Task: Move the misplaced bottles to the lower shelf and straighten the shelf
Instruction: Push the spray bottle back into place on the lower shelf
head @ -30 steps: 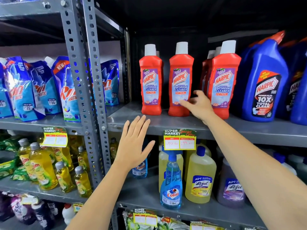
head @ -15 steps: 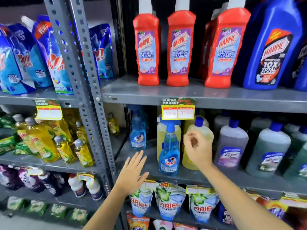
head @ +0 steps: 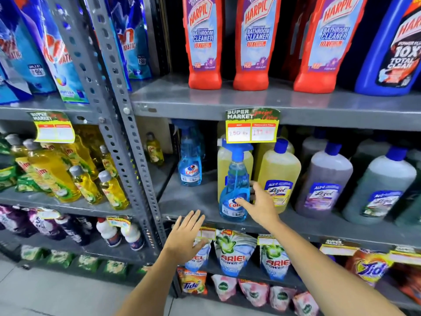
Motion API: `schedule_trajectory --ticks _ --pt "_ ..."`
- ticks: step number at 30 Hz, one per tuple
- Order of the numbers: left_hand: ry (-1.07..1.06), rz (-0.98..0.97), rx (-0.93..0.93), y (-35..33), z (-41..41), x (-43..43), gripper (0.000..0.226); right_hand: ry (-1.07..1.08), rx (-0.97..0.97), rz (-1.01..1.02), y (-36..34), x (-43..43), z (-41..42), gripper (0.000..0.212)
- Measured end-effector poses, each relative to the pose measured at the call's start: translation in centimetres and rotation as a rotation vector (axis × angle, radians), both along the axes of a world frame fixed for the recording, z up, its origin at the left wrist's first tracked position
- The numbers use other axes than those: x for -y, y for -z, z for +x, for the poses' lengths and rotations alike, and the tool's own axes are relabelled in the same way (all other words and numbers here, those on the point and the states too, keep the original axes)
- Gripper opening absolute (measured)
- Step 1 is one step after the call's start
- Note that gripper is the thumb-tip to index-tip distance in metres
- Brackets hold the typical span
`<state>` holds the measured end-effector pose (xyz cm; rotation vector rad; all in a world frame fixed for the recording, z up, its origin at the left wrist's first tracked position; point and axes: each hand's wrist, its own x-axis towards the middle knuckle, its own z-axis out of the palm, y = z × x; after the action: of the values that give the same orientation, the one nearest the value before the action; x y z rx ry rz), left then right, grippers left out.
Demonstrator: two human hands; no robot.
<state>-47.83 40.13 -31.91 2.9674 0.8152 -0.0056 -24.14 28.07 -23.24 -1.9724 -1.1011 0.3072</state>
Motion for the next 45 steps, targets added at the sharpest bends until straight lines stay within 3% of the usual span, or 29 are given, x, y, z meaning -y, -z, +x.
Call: schedule_trajectory --ticks 16,27,36,45 --pt "0.016 0.058 0.052 2.0 -0.3 -0.3 0.081 0.055 0.110 0.015 -0.3 -4.4 -5.4 0.044" --pt "-0.002 0.046 0.040 2.1 -0.3 -0.1 0.083 -0.075 0.234 -0.314 -5.6 -9.2 -6.3 0.062" --pt "-0.001 0.054 0.026 2.0 -0.2 0.0 0.084 -0.126 0.092 -0.171 -5.9 -11.1 -6.3 0.056" --pt "0.016 0.040 0.053 2.3 -0.3 -0.2 0.085 -0.205 0.114 -0.215 -5.8 -14.6 -7.8 0.066"
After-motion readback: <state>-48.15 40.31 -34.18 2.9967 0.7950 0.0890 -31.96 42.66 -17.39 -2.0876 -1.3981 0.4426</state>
